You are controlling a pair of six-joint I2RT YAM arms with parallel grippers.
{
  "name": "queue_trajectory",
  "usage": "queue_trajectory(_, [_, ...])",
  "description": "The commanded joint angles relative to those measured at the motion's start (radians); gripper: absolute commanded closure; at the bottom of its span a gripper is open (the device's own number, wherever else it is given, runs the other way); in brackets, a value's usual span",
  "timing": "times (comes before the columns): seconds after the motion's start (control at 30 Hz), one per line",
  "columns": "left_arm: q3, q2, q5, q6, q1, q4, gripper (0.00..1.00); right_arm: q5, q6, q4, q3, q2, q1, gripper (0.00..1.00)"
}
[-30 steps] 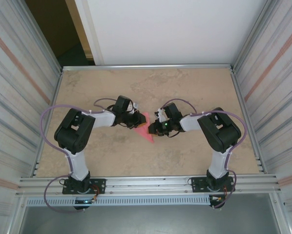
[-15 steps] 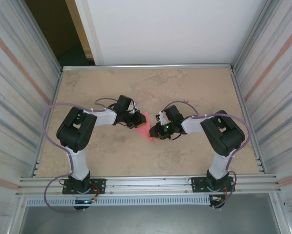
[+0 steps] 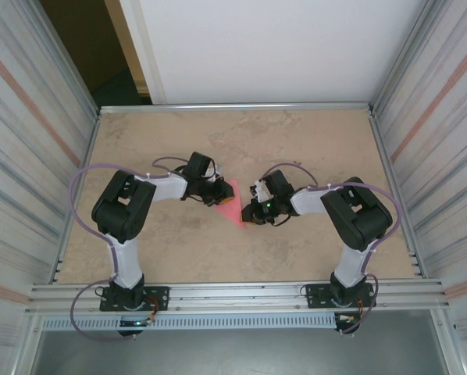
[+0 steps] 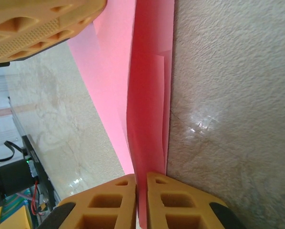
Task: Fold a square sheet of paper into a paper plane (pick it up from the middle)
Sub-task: Fourth fold the wing at the center of the table.
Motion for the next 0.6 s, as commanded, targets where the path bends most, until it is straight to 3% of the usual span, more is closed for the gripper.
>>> queue_trajectory(0.0, [0.023, 0.018, -0.012, 0.014, -0.003, -0.033, 0.83, 0.008, -0.016, -0.013, -0.02, 0.026, -0.002, 0.88])
queue_trajectory(0.57, [0.025, 0.027, 0.008, 0.012, 0.003, -0.006, 0.82, 0.0, -0.015, -0.018, -0.027, 0.042, -0.01, 0.89])
